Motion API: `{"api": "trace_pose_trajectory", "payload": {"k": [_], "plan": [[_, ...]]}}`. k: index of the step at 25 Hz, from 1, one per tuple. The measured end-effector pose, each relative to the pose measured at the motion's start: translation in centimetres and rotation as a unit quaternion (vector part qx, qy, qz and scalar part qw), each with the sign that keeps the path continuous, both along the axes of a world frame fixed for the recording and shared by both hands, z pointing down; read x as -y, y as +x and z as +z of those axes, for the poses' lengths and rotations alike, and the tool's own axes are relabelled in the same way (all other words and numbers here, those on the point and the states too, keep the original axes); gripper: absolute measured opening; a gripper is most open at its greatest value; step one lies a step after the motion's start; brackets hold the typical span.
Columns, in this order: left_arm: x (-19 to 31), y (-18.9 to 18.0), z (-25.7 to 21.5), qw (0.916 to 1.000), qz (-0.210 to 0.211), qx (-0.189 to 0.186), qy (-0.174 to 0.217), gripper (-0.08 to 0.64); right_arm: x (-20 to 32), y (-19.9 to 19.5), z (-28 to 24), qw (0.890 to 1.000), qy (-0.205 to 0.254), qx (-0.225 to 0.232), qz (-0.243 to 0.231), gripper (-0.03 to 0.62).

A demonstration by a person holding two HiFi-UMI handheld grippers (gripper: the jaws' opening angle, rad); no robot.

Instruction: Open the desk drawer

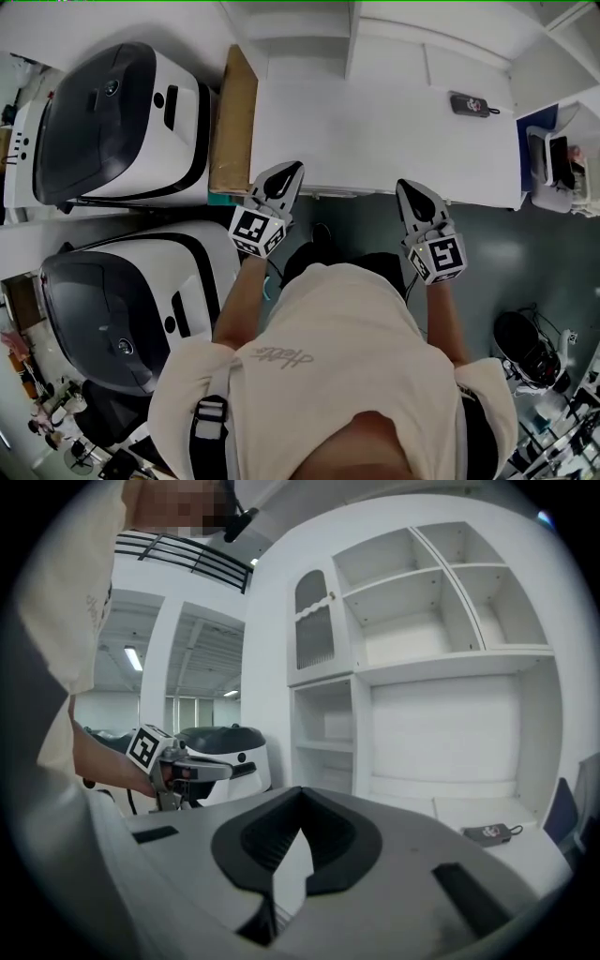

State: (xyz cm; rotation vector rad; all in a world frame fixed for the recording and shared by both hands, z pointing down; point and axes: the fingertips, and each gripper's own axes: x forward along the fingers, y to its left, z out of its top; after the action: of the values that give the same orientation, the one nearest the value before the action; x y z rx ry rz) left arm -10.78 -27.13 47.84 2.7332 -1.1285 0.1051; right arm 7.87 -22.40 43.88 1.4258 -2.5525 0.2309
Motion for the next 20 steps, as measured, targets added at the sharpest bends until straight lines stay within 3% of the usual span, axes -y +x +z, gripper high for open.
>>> {"api": "trace_pose_trajectory", "payload": {"k": [4,10,14,20], "plan": [[1.2,-1.5,-0.4,1.0,-0.006,0.006,0.005,0.0,2.1,-0.6,-0.6,1.0,0.011,0.011,0.013,-0.003],[2.3,-2.1,-1.3,0.9985,-0.048,0.025,0.009,0.0,4.1,-0.8,-0.5,0.999,0.013,0.022,-0.025,-0.003],[2.2,-2.4,-2.6,0.9961,-0.088,0.005,-0.001,0.0,4.9,-0.3,-0.6,0.998,0.012,0.032,-0.053,-0.003],[1.7,-2.5,-4.0,0.9917,-0.126,0.021,0.008,0.0,5.2,0.4,-1.2,0.996,0.021,0.047,-0.076,-0.003]]}}
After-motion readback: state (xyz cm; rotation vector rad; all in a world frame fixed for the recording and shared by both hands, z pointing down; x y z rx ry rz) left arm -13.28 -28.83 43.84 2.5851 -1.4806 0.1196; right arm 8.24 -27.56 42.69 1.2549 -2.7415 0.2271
